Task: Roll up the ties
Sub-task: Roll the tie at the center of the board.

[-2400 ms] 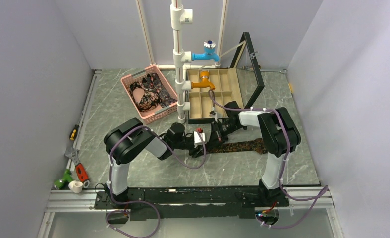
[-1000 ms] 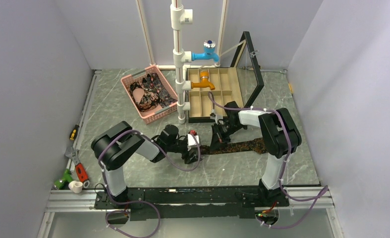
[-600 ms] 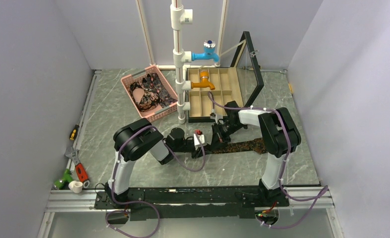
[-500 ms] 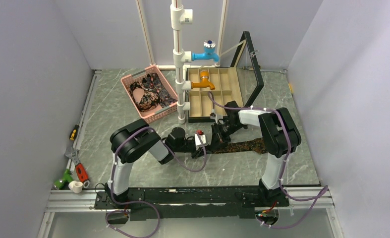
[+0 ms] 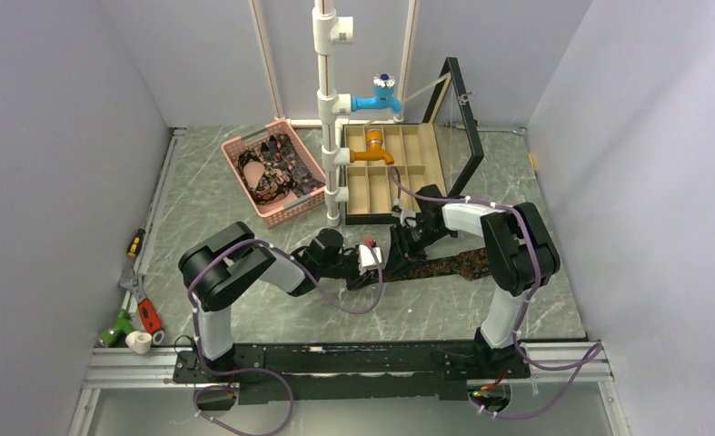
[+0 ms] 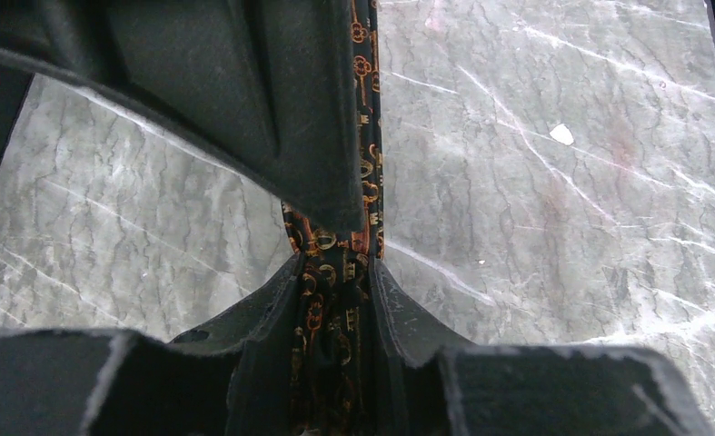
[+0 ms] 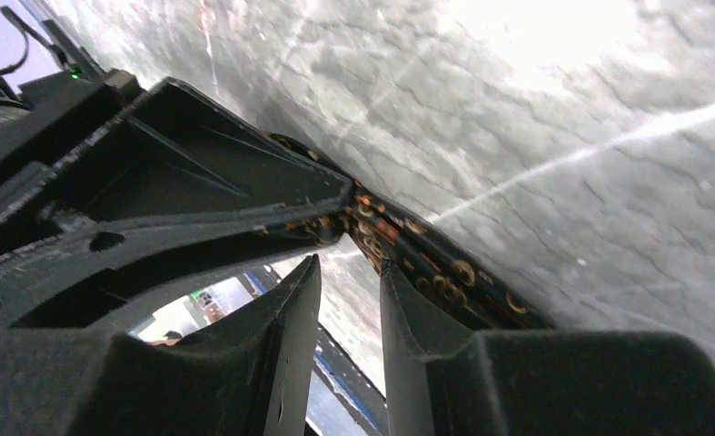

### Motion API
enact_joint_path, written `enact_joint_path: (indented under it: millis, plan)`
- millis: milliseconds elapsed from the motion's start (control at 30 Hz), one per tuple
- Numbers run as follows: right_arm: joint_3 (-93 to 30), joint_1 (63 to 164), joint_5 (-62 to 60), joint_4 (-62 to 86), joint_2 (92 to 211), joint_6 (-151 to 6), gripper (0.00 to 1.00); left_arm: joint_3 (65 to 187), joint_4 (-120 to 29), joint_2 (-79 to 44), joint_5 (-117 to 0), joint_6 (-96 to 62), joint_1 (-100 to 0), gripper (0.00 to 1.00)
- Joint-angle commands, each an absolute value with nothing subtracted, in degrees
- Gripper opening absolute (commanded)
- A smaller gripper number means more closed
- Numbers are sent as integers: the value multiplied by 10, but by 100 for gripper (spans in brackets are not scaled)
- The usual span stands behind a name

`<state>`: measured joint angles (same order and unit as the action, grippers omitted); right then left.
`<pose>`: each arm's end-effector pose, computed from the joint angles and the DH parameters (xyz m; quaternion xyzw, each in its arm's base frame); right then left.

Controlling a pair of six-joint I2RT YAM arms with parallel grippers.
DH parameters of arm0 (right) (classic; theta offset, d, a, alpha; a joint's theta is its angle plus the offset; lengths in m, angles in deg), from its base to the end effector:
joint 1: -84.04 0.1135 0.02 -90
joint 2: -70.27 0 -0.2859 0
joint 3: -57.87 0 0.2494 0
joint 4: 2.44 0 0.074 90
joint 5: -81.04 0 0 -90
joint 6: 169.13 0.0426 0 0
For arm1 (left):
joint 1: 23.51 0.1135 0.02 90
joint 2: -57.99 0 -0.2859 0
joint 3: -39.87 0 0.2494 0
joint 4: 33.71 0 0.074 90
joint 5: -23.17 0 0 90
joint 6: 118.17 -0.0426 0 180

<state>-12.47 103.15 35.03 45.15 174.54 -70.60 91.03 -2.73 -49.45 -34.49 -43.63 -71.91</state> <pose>0.2859 0.1304 0.1479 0.1128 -0.9182 -0.3791 0.0227 0.2111 -0.2721 0.1318 0.5556 0.6098 -0.3713 0.4261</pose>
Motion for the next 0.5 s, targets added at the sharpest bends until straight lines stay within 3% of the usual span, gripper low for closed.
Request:
enact_joint_path:
  millis: [0, 167, 333, 400, 467]
  plan:
    - [-128, 1046, 388, 403, 1755, -677, 32, 895, -149, -514, -352, -440, -717, 31]
    - [-136, 1064, 382, 395, 1767, -673, 30, 902, -155, -518, -349, -437, -717, 32]
    - [-133, 1078, 316, 403, 1809, -694, 20, 902, -158, -515, -343, -441, -716, 34]
    - [-135, 1077, 283, 405, 1836, -698, 8, 898, -152, -510, -336, -439, -712, 41]
    - [-140, 1076, 266, 410, 1856, -702, 0, 878, -125, -491, -331, -422, -700, 57]
